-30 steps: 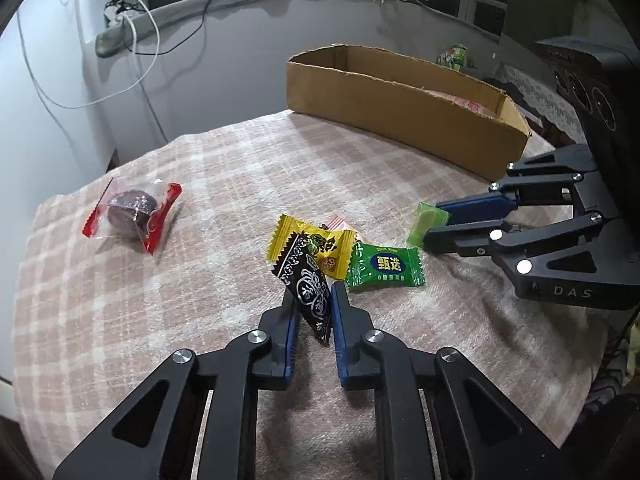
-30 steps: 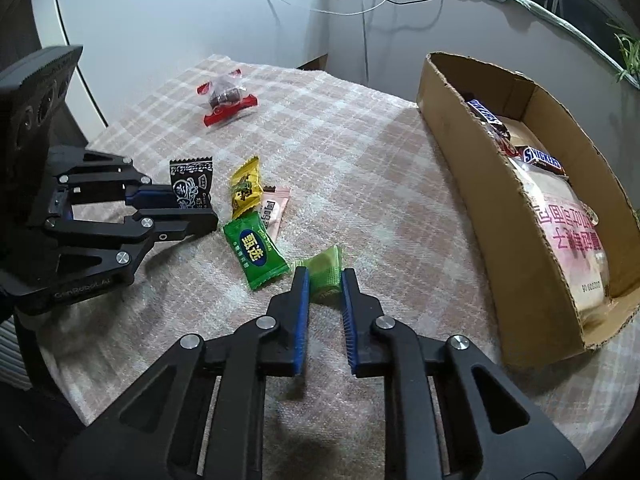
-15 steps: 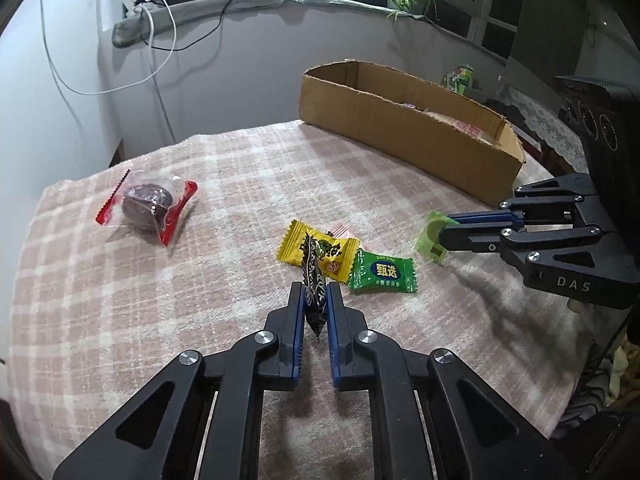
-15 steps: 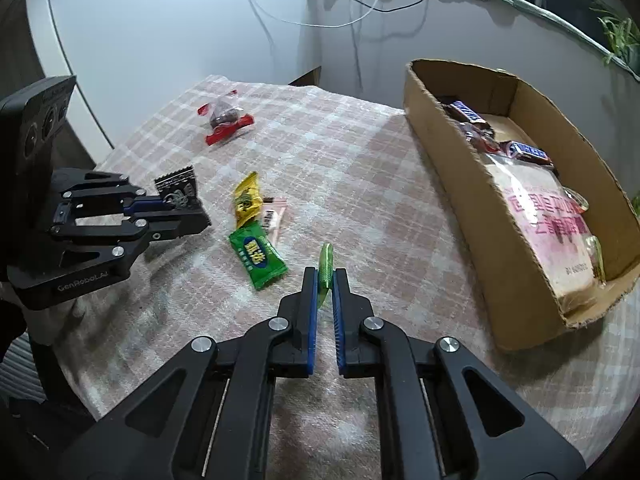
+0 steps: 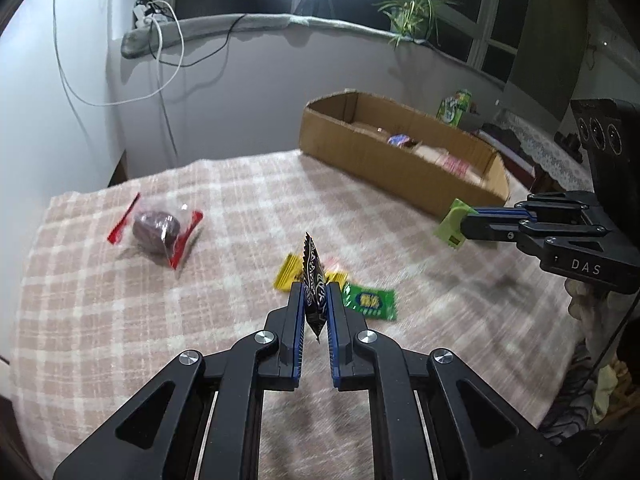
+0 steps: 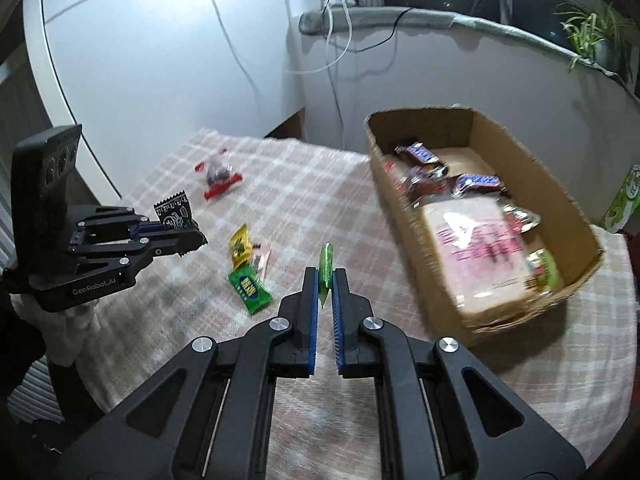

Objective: Organize snacks
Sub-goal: 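Carry the black wrapper with the left tool over the box while the right tool carries the green candy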

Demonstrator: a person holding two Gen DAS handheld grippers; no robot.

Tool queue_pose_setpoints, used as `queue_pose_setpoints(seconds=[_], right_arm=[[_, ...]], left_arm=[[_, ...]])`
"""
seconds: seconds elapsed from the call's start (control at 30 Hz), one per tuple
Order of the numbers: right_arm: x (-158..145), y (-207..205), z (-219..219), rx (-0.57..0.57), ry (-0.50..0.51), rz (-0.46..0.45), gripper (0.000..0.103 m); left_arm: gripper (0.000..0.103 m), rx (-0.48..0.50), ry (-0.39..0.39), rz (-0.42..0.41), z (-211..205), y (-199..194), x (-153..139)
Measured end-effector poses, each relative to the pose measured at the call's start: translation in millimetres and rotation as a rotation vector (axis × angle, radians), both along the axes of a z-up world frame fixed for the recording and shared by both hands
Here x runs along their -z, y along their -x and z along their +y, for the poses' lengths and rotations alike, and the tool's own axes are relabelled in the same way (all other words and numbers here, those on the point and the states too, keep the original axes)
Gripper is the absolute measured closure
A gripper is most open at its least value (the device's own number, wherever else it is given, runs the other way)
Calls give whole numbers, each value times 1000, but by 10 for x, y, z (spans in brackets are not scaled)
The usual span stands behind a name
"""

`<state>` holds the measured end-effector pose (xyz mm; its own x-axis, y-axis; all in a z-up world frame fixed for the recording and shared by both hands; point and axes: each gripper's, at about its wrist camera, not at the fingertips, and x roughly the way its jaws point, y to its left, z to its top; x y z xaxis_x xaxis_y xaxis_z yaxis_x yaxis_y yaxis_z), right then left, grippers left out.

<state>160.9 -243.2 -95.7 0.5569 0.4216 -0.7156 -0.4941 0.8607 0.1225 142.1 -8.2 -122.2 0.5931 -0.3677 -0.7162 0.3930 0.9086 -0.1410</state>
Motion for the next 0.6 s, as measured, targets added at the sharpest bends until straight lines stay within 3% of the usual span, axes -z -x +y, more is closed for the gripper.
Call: queue_pose_setpoints(seconds=[0.6], right_arm=[[-396, -289, -837, 146, -14, -62, 97]], left_arm=[[94, 89, 94, -51, -634, -254, -356]])
